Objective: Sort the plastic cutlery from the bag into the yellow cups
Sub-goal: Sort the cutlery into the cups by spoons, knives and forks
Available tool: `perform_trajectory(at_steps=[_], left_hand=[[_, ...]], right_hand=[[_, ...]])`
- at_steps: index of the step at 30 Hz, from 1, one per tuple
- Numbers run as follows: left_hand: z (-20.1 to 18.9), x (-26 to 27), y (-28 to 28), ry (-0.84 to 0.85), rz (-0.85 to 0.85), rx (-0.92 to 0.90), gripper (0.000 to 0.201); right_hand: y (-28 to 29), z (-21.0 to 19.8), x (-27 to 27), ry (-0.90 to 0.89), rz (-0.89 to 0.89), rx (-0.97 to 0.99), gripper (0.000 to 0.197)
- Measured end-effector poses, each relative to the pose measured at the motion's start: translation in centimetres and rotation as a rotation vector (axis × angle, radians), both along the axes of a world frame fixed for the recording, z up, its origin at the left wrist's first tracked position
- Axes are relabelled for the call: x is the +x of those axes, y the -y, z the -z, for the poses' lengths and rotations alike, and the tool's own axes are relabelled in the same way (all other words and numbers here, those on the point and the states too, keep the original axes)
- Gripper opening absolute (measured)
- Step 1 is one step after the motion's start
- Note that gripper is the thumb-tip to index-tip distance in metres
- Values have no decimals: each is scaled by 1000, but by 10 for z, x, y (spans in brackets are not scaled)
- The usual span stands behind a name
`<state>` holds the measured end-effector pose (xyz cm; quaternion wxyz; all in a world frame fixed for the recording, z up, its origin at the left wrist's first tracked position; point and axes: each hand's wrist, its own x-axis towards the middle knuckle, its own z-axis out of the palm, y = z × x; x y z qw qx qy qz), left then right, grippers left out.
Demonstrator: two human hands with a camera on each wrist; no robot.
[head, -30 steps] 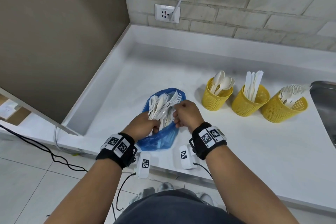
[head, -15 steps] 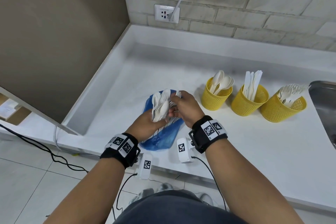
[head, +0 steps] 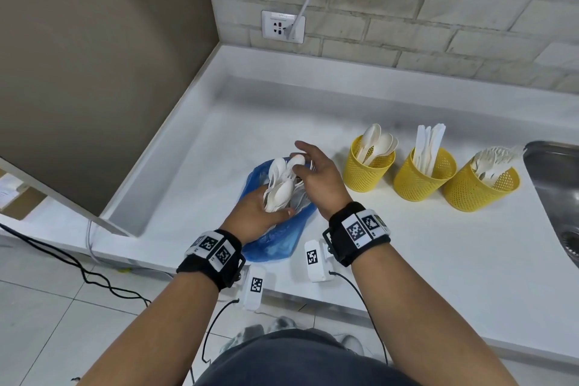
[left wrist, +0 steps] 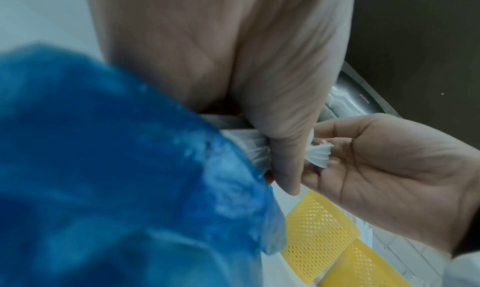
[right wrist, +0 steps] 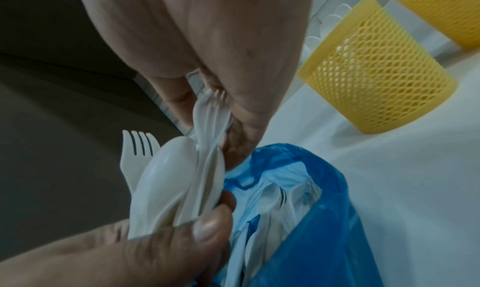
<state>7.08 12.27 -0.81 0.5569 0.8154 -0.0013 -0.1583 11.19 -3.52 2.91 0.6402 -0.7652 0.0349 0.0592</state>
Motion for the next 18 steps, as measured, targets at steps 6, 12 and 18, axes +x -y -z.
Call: perform_trajectory(at_steps=[6,12,18], left_hand=[[-3,2,5,3,-95,-6,21],[-12,2,2,19,-256,-36,9],[-29,11,-16,30,-534,-244,21]], right_hand=[[-4,0,-6,125,-116,-91,37],[2,-4,1,132,6,28,27],[12,12,-10,14,-155,-259,25]])
